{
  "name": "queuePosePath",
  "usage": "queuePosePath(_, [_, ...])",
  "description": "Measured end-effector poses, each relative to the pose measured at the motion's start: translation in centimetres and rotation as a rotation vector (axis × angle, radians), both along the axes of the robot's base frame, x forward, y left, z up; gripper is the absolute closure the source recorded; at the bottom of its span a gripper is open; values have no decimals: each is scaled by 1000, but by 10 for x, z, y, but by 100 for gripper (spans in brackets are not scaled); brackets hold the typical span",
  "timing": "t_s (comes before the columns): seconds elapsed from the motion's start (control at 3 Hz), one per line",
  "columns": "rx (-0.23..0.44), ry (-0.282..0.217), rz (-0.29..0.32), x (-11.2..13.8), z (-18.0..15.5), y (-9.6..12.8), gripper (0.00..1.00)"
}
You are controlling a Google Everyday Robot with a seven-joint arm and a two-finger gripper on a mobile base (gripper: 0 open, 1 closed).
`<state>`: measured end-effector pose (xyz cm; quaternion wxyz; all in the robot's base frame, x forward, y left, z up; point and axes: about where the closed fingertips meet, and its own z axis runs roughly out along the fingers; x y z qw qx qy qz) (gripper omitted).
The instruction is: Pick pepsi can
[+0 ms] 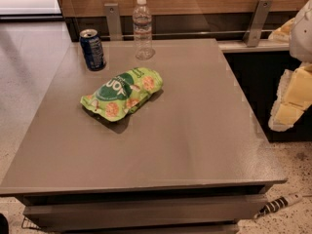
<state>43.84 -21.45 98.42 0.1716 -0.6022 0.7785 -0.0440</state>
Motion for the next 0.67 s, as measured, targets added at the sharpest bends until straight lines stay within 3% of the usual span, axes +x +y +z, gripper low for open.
queuePosePath(0.33, [0, 0, 0, 0, 0, 0, 0])
queuePosePath(0.67, [48, -34, -18, 8, 0, 6, 0])
